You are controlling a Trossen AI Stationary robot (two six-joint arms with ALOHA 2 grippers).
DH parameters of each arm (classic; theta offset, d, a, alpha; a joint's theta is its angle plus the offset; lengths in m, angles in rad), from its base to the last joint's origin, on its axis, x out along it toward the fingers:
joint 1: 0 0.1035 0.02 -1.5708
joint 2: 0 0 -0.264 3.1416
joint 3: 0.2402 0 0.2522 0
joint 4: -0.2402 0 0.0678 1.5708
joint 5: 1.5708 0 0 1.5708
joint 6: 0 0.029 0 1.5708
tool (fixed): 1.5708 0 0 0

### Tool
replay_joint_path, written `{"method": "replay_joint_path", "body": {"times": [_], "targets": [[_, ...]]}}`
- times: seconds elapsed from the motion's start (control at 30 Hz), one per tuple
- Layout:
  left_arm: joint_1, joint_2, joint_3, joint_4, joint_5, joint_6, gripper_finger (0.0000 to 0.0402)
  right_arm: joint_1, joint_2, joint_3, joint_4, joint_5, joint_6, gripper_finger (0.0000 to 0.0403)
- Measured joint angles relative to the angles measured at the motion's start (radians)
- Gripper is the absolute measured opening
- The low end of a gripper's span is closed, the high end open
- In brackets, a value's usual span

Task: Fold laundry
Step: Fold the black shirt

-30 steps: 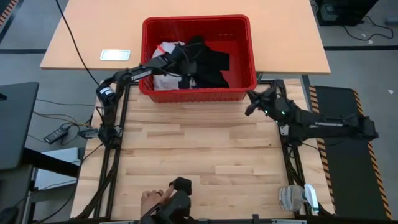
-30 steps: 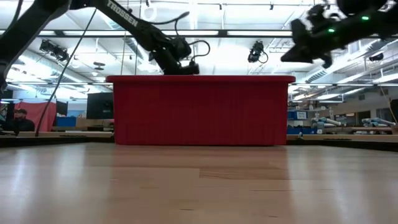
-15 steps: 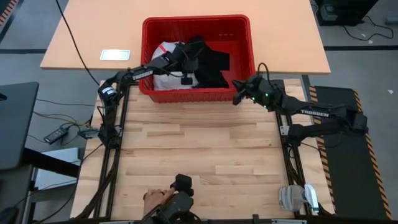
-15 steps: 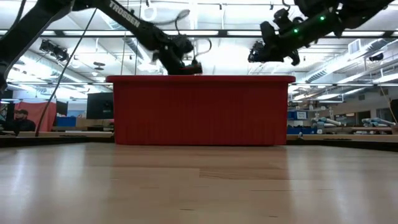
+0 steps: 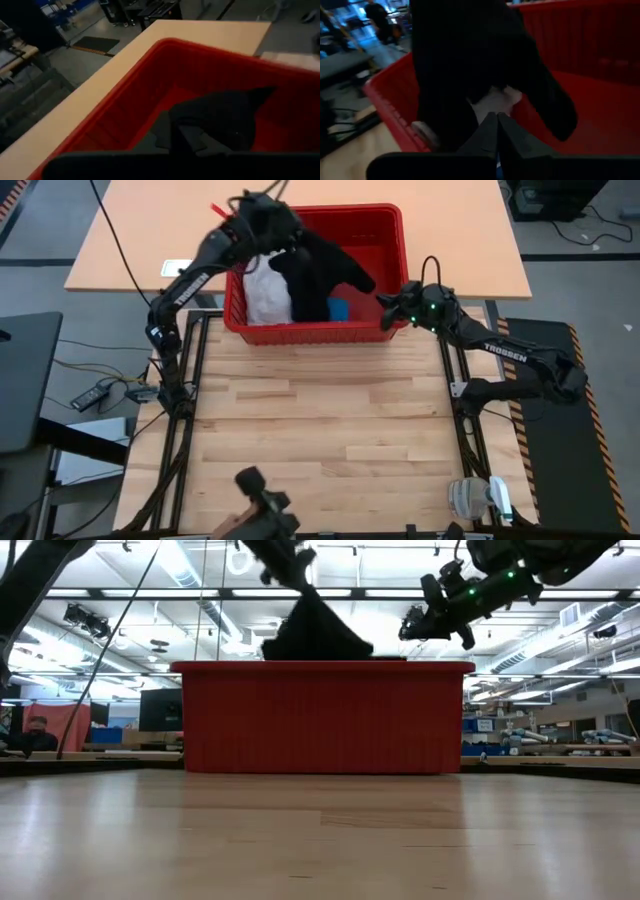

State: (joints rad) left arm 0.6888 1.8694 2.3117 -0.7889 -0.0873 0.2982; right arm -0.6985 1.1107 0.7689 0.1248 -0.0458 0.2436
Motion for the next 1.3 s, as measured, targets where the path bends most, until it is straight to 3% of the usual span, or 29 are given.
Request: {"method": "replay_joint_path", "body": {"times": [0.1,0.27,0.53,0.87,1.1,1.3], "targets": [[-0.033,-0.021,0.037,-0.035,0.016,-0.054,0.0003,-0.034,0.0,0.0,-0.021,-0.088,0.001,0.0005],[-0.107,-0.099,0.011,-0.022,0.162,-0.096,0.0002,-0.057,0.0,0.0,-0.028,-0.196,-0.001,0.0006],[-0.255,-0.189,0.011,0.036,0.207,-0.105,0.0002,-0.054,0.0,0.0,-0.024,-0.335,0.158,0.0011],[-0.451,-0.258,0.011,-0.131,0.212,-0.187,0.0002,0.061,-0.001,0.0,-0.022,-0.345,0.313,0.0044],[-0.662,-0.264,0.01,-0.34,0.019,-0.342,0.0002,0.252,-0.004,0.0,-0.021,-0.201,0.41,0.0044],[-0.907,-0.277,0.01,-0.565,-0.334,-0.54,0.0002,0.424,-0.007,0.0,-0.028,-0.062,0.542,0.0044]]}}
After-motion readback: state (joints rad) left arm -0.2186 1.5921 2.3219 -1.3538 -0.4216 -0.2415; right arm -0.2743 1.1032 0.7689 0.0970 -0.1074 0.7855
